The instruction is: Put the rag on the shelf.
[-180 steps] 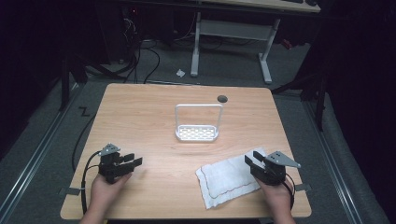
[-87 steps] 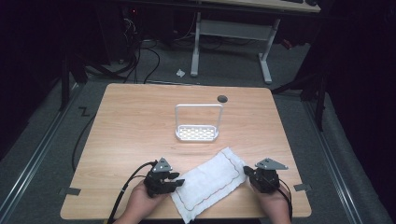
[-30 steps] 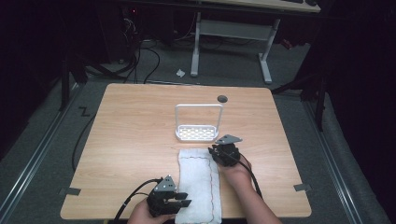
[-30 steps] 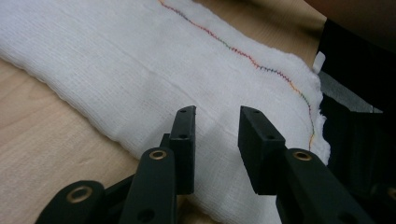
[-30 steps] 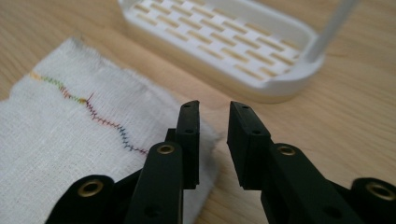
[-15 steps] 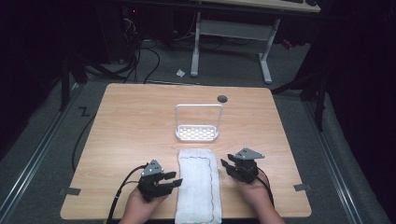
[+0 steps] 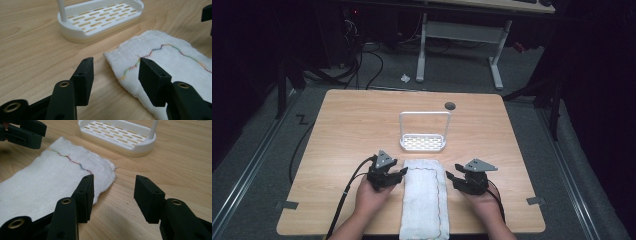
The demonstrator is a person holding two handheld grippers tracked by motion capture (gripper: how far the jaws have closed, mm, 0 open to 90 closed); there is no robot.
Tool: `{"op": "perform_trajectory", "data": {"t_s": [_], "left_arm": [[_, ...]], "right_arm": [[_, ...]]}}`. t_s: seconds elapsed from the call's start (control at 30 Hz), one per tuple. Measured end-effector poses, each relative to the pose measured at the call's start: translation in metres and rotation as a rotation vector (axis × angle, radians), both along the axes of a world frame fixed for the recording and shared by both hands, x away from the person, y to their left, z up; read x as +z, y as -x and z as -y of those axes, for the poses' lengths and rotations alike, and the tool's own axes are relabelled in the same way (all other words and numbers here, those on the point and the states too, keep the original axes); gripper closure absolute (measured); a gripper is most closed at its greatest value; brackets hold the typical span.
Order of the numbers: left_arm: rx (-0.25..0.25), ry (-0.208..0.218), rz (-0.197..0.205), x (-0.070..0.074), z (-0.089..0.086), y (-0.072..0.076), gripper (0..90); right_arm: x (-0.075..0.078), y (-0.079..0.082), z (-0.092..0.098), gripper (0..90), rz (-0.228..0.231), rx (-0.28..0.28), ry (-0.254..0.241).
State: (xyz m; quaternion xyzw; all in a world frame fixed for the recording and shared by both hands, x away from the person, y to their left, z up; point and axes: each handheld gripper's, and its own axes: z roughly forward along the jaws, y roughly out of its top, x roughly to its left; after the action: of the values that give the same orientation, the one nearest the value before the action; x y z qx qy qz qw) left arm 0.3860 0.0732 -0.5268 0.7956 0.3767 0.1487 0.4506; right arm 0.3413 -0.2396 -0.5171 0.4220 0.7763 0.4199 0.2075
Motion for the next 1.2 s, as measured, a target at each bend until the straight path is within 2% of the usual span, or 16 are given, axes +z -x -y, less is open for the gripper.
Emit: {"op": "perform_trajectory", "data": {"t_s": [0.17, 0.2, 0.23, 0.33, 0.47, 0.5, 0.63, 0.73, 0.8, 0.87, 0.9, 1.07, 1.2], "left_arm": [[0.018, -0.014, -0.010, -0.001, 0.005, -0.010, 45.6], [0.024, -0.001, -0.033, -0.002, 0.007, -0.014, 46.2], [0.024, -0.001, -0.033, -0.002, 0.007, -0.014, 47.0], [0.044, 0.021, -0.072, -0.006, 0.008, -0.020, 49.6], [0.025, 0.021, -0.096, -0.008, 0.011, -0.019, 54.1], [0.013, 0.022, -0.111, -0.009, 0.013, -0.018, 57.3], [-0.011, 0.024, -0.123, -0.011, 0.017, -0.017, 67.5], [-0.028, 0.065, -0.171, -0.013, 0.014, -0.021, 75.3], [-0.039, 0.066, -0.172, -0.013, 0.014, -0.021, 78.6], [-0.043, 0.058, -0.165, -0.013, 0.015, -0.019, 81.6], [-0.044, 0.057, -0.166, -0.013, 0.015, -0.019, 82.1], [-0.041, 0.068, -0.183, -0.013, 0.014, -0.020, 80.3], [-0.038, 0.069, -0.182, -0.013, 0.013, -0.020, 79.5]], "right_arm": [[-0.001, 0.000, 0.001, 48.1, 0.013, -0.013, 0.006], [-0.002, -0.001, 0.001, 46.3, 0.002, -0.008, -0.008], [-0.002, -0.001, 0.001, 46.3, 0.002, -0.008, -0.008], [-0.003, -0.002, -0.002, 46.2, 0.012, -0.004, 0.025], [-0.002, -0.001, -0.004, 46.0, 0.011, -0.004, 0.022], [-0.003, -0.002, -0.005, 46.0, 0.003, 0.006, 0.015], [-0.006, -0.005, -0.010, 49.9, -0.032, 0.031, 0.005], [-0.009, -0.009, -0.015, 52.8, -0.042, 0.027, 0.008], [-0.011, -0.014, -0.020, 53.8, -0.054, 0.017, 0.015], [-0.013, -0.023, -0.025, 56.1, -0.083, 0.016, 0.044], [-0.013, -0.028, -0.027, 57.0, -0.081, 0.013, 0.054], [-0.014, -0.048, -0.033, 61.1, -0.130, 0.010, 0.044], [-0.017, -0.050, -0.037, 66.0, -0.130, 0.018, 0.044]]}}
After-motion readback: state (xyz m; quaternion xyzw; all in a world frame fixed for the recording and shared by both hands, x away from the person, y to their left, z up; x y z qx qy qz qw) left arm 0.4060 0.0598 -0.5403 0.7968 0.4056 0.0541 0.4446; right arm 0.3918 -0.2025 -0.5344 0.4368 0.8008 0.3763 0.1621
